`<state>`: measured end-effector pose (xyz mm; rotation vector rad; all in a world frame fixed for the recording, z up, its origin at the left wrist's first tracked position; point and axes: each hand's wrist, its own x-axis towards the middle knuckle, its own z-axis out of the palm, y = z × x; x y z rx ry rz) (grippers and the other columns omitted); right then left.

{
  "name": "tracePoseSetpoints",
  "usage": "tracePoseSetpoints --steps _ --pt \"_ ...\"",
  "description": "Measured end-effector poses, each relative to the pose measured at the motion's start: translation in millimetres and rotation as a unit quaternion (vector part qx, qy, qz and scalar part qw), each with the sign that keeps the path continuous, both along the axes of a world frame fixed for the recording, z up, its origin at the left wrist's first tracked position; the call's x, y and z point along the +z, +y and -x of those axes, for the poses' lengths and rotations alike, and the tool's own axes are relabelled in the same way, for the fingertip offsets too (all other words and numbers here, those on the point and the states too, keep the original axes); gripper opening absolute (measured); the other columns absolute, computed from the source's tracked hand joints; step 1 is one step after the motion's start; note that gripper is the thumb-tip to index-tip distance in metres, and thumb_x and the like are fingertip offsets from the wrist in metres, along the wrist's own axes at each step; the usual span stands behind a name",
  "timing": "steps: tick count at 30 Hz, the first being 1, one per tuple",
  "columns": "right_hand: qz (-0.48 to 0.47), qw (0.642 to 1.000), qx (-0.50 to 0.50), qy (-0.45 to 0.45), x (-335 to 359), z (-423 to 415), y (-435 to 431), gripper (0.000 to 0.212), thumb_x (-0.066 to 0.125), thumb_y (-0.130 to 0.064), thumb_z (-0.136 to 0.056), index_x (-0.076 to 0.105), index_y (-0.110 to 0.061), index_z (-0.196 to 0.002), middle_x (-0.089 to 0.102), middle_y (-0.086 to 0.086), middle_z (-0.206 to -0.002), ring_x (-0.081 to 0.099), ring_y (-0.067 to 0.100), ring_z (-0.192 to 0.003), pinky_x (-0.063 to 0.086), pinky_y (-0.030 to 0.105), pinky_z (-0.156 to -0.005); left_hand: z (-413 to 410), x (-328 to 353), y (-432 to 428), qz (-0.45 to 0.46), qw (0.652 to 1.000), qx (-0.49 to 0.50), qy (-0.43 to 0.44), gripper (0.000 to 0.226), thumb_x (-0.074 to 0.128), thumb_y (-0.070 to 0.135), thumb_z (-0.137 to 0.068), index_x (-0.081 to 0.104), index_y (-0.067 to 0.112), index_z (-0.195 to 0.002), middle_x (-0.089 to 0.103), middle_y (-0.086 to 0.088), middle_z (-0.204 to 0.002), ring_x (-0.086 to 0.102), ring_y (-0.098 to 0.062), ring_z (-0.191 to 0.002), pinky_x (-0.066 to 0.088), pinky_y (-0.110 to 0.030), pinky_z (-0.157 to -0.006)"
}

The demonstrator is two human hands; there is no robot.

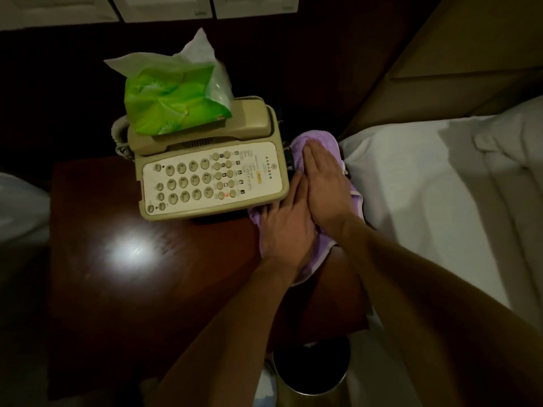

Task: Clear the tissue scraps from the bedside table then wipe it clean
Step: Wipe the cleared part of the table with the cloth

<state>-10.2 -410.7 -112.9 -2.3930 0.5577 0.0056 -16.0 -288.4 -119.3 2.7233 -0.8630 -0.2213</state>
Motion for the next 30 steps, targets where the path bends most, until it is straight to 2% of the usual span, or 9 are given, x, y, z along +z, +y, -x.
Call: tracePoseSetpoints --steps 4,7,11,17,20,23,25,27,30 --pt "0.049 0.998 -0.006 0.036 -1.4 25.6 9.5 0.067 0.021 -0.043 -0.101 0.015 -0.013 -0.160 0.019 0.005 -0.168 0.017 0.018 -0.155 0.014 0.040 -0.128 3.7 2.6 15.1 0.015 0.998 -0.048 0.029 0.063 0.048 0.043 -0.097 0.039 0.021 -0.156 0.038 0.002 -0.162 0.037 -0.021 -0.146 0.029 -0.043 -0.119" --pt "0.151 0.986 0.023 0.061 -8.2 51.4 17.9 0.071 0.018 -0.045 -0.100 0.019 -0.008 -0.160 0.022 0.011 -0.167 0.021 0.025 -0.154 0.019 0.043 -0.127 13.4 8.4 34.2 0.029 0.996 -0.077 0.032 0.052 0.035 0.038 -0.102 0.044 0.023 -0.151 0.045 0.002 -0.157 0.040 -0.019 -0.140 0.034 -0.042 -0.114" --pt "0.155 0.983 0.014 0.092 -16.0 93.9 40.9 0.070 0.012 -0.043 -0.101 0.016 -0.008 -0.161 0.019 0.011 -0.168 0.017 0.023 -0.155 0.019 0.044 -0.126 41.3 14.4 59.7 0.003 0.991 -0.124 0.051 0.057 0.029 0.044 -0.099 0.045 0.025 -0.150 0.050 0.001 -0.153 0.043 -0.021 -0.139 0.035 -0.044 -0.115" --pt "0.120 0.985 -0.043 0.115 -9.0 162.2 97.9 0.063 0.019 -0.038 -0.105 0.001 -0.018 -0.161 0.004 0.003 -0.169 -0.003 0.012 -0.152 -0.003 0.030 -0.124 91.1 13.7 102.5 -0.032 0.980 -0.190 0.039 0.055 0.035 0.047 -0.093 0.052 0.027 -0.142 0.057 0.002 -0.146 0.053 -0.021 -0.131 0.044 -0.046 -0.107" --pt "0.063 0.986 -0.104 0.115 -13.1 188.3 119.0 0.063 0.012 -0.047 -0.103 0.001 -0.024 -0.161 0.004 -0.012 -0.163 -0.001 0.001 -0.148 -0.014 0.010 -0.114 112.3 6.5 125.9 -0.052 0.970 -0.237 0.005 0.061 0.035 0.051 -0.093 0.056 0.022 -0.142 0.057 -0.003 -0.148 0.053 -0.026 -0.132 0.047 -0.049 -0.102" --pt "0.057 0.986 -0.127 0.095 -21.6 201.4 134.8 0.065 0.023 -0.046 -0.106 0.013 -0.015 -0.162 0.008 -0.009 -0.162 0.013 0.008 -0.152 -0.012 0.005 -0.114 123.2 -6.7 135.5 -0.050 0.967 -0.251 -0.017 0.077 0.066 0.052 -0.086 0.040 0.019 -0.150 0.049 -0.005 -0.154 0.045 -0.025 -0.134 0.049 -0.046 -0.098" --pt "0.026 0.984 -0.153 0.092 -21.4 197.1 133.4 0.065 0.031 -0.046 -0.107 0.012 -0.015 -0.162 0.011 -0.007 -0.164 0.014 0.007 -0.151 -0.010 0.002 -0.112 123.4 -8.3 130.5 -0.054 0.973 -0.224 0.001 0.102 0.092 0.048 -0.060 0.044 0.012 -0.143 0.062 -0.009 -0.141 0.058 -0.024 -0.123 0.056 -0.041 -0.091" --pt "0.033 0.989 -0.124 0.073 -16.4 187.9 124.3 0.068 0.040 -0.038 -0.107 0.008 -0.015 -0.162 0.012 0.001 -0.169 0.009 0.009 -0.154 -0.007 0.007 -0.117 116.9 -6.8 126.1 -0.016 0.978 -0.206 -0.023 0.108 0.098 0.044 -0.050 0.052 0.008 -0.141 0.069 -0.010 -0.132 0.068 -0.023 -0.116 0.058 -0.039 -0.091" --pt "0.143 0.987 -0.053 0.042 -13.5 161.7 101.6 0.076 0.055 -0.023 -0.094 0.019 -0.004 -0.160 0.021 0.013 -0.167 0.015 0.023 -0.156 0.012 0.036 -0.127 100.1 -6.1 114.8 0.090 0.977 -0.191 -0.026 0.096 0.083 0.033 -0.080 0.028 0.012 -0.156 0.054 -0.008 -0.151 0.054 -0.021 -0.138 0.048 -0.042 -0.109"
